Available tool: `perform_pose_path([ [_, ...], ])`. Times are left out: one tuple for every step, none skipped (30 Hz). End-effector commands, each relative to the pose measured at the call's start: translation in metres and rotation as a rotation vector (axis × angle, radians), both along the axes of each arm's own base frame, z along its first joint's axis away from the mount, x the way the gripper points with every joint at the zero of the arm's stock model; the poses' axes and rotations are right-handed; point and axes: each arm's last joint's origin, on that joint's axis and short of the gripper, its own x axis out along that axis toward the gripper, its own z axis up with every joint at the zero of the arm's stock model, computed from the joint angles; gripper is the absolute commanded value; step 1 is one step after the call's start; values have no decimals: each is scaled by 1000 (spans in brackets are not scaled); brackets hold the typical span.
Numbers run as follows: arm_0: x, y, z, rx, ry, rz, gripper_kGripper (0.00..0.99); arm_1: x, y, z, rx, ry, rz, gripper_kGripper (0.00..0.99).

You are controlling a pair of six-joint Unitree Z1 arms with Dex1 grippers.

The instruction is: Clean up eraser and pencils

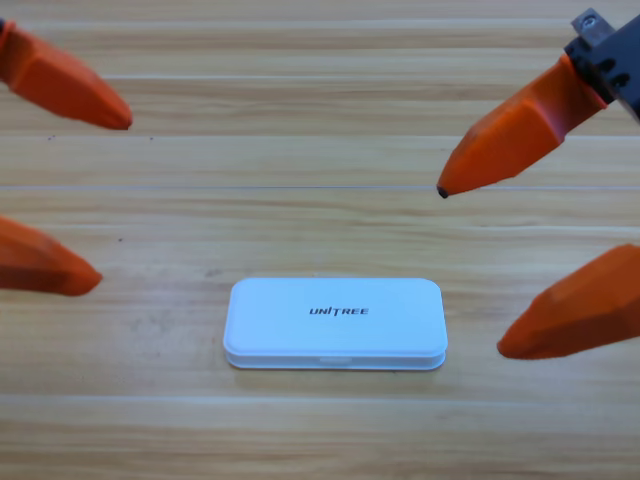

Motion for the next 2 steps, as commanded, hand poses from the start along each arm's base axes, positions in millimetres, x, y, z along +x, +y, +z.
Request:
perform_pose_path([
  [-6, 1, -8, 10, 29, -20, 990, 5, 10, -18, -40, 40, 9, 946],
  [-7, 2, -8, 10, 29, -20, 990, 6, 10, -18, -40, 41, 6, 946],
])
